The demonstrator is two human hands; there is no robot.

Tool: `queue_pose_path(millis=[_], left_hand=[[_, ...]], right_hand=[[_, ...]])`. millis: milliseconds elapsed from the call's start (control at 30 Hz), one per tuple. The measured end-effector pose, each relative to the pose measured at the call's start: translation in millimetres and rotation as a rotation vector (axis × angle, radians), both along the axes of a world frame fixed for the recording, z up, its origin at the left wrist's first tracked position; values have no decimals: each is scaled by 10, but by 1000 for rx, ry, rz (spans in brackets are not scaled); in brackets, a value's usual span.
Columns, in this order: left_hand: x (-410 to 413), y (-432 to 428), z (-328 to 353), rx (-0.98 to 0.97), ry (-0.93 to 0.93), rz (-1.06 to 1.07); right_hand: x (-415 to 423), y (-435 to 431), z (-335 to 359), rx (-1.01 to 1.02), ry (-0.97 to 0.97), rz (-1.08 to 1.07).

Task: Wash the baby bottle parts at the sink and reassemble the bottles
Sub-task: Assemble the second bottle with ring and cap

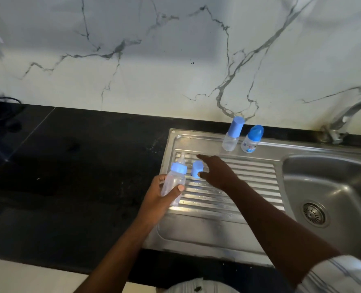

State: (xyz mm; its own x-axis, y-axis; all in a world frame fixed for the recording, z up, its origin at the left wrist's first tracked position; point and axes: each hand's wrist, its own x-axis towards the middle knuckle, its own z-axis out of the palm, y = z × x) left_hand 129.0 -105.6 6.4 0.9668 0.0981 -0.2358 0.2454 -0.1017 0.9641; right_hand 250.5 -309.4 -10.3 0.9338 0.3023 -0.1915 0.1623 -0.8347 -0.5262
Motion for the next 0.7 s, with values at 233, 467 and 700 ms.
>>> queue_pose_path(millis=[233,467,700], left_hand=[[0,138,61,-58,66,-46],[100,253,81,0,10,-123],[223,142,243,65,-66,-183]], right_hand=[[46,132,-206,-63,-44,57],[-128,-132,142,586,-5,-362],[-384,-490,653,923,47,-293]])
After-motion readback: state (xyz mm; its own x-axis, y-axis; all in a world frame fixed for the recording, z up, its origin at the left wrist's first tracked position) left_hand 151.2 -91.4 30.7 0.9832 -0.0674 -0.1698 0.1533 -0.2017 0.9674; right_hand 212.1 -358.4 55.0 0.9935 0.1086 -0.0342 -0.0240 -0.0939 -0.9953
